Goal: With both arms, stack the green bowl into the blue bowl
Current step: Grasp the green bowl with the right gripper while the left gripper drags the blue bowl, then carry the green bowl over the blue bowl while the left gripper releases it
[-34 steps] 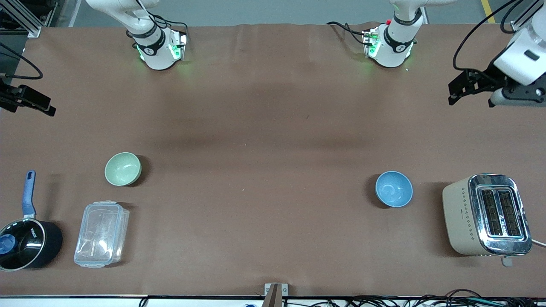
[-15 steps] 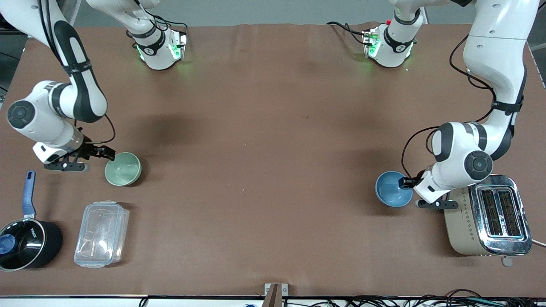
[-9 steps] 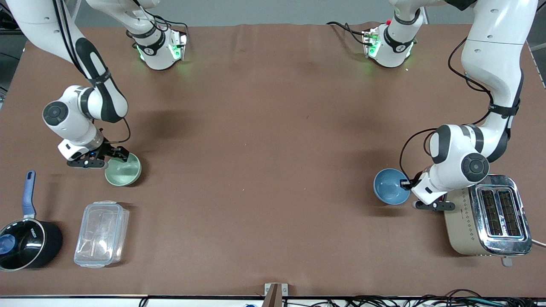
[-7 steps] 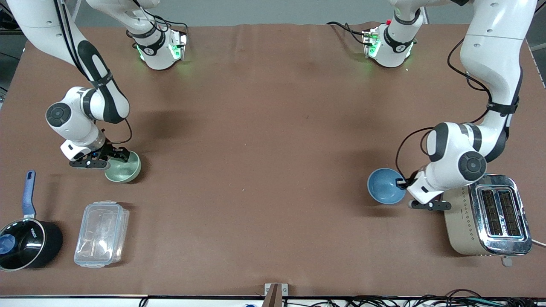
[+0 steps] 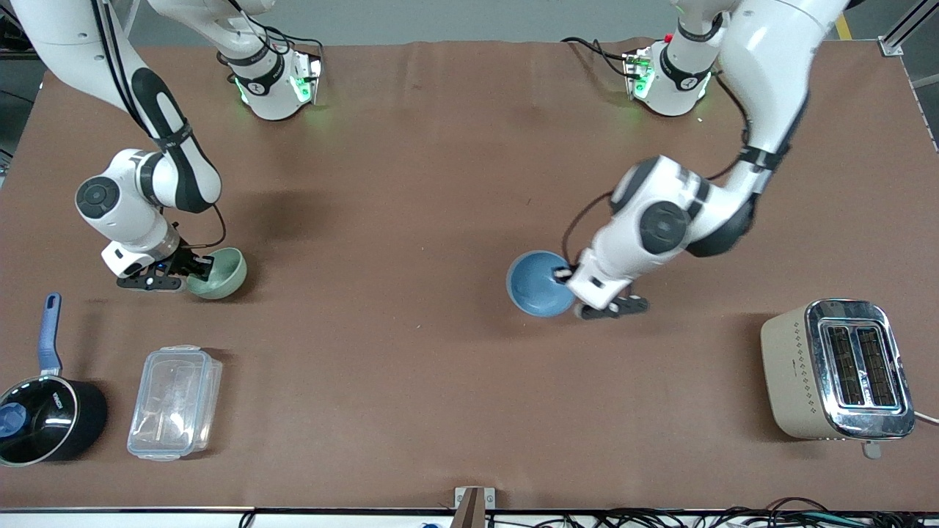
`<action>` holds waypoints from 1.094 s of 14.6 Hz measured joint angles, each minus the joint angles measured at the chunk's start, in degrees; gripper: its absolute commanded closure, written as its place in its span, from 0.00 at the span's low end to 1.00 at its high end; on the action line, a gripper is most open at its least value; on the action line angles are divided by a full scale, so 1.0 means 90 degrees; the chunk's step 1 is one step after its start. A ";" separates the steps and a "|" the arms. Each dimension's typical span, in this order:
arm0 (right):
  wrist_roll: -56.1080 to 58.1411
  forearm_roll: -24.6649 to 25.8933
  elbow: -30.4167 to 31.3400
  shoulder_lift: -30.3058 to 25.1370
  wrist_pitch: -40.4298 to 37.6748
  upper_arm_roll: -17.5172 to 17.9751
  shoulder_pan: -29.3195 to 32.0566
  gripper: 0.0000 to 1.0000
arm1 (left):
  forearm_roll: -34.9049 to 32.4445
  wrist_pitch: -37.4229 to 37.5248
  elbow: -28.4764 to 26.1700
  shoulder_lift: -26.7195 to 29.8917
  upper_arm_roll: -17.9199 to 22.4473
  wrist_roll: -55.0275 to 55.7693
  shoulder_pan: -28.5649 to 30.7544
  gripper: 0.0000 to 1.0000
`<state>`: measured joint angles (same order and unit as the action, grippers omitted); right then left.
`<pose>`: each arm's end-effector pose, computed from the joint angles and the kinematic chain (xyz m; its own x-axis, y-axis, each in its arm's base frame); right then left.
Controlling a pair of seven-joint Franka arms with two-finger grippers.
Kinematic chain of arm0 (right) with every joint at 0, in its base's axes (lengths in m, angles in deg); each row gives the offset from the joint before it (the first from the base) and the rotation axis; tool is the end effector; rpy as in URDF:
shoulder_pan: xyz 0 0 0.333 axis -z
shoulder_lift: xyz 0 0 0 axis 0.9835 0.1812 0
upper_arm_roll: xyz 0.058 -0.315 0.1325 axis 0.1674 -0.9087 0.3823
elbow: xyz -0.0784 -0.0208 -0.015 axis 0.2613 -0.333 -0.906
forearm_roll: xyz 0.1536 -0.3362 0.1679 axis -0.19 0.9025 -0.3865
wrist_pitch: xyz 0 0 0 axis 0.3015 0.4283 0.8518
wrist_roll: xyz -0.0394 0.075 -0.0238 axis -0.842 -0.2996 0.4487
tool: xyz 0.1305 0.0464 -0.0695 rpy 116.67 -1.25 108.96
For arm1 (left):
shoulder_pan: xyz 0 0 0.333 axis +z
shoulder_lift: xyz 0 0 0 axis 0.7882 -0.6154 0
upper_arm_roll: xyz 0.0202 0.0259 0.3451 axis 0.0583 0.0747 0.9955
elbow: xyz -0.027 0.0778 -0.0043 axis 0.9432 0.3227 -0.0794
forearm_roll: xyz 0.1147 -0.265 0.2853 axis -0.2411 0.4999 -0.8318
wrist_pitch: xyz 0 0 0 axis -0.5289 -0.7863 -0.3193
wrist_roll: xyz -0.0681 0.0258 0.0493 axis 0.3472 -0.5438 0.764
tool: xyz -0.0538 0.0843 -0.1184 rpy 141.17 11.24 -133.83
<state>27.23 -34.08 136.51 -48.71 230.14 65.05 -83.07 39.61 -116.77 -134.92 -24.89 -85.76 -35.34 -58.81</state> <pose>0.5258 -0.1001 0.1680 0.9986 -0.0286 0.0453 -0.0320 -0.9965 0.0772 0.5779 -0.3720 0.2827 0.9816 0.1311 -0.1390 0.1495 -0.9799 0.1319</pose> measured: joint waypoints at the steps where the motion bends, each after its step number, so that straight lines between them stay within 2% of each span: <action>1: -0.0002 -0.0047 -0.0106 -0.0076 -0.0262 0.0004 -0.0001 1.00 | 0.0000 -0.0043 0.0062 -0.0087 0.0004 0.0310 -0.0280 1.00; 4: -0.0014 -0.0072 -0.0656 -0.0281 -0.1572 0.0002 -0.0002 1.00 | -0.0012 -0.0543 0.0258 -0.0532 0.0021 0.1142 -0.0975 1.00; 8: -0.0015 -0.0231 -0.2103 -0.0521 -0.4117 0.0006 -0.0053 1.00 | -0.0488 -0.1146 0.0535 -0.1181 0.0052 0.1795 -0.1466 0.99; 9: -0.0020 -0.0308 -0.2391 -0.0548 -0.4552 0.0009 -0.0079 1.00 | -0.0566 -0.1238 0.0615 -0.1316 0.0093 0.1935 -0.1550 0.92; 10: -0.0094 -0.0435 -0.2649 -0.0556 -0.4998 0.0029 -0.0119 1.00 | -0.0601 -0.1290 0.0709 -0.1430 0.0159 0.2003 -0.1633 0.63; 11: -0.0247 -0.0587 -0.2868 -0.0555 -0.5399 0.0074 -0.0180 1.00 | -0.0608 -0.1303 0.0795 -0.1504 0.0210 0.2020 -0.1693 0.21; 12: -0.0499 -0.0703 -0.3071 -0.0553 -0.5743 0.0176 -0.0244 1.00 | -0.0610 -0.1308 0.0857 -0.1535 0.0263 0.2022 -0.1726 0.00; 16: -0.1988 -0.1136 -0.3388 -0.0550 -0.6136 0.1114 -0.0399 1.00 | -0.0826 -0.1278 0.1172 -0.1439 0.0413 0.2022 -0.1571 0.00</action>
<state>9.34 -44.30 106.01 -53.66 174.92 75.07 -86.66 32.18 -128.28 -124.37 -37.83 -82.04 -17.15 -72.95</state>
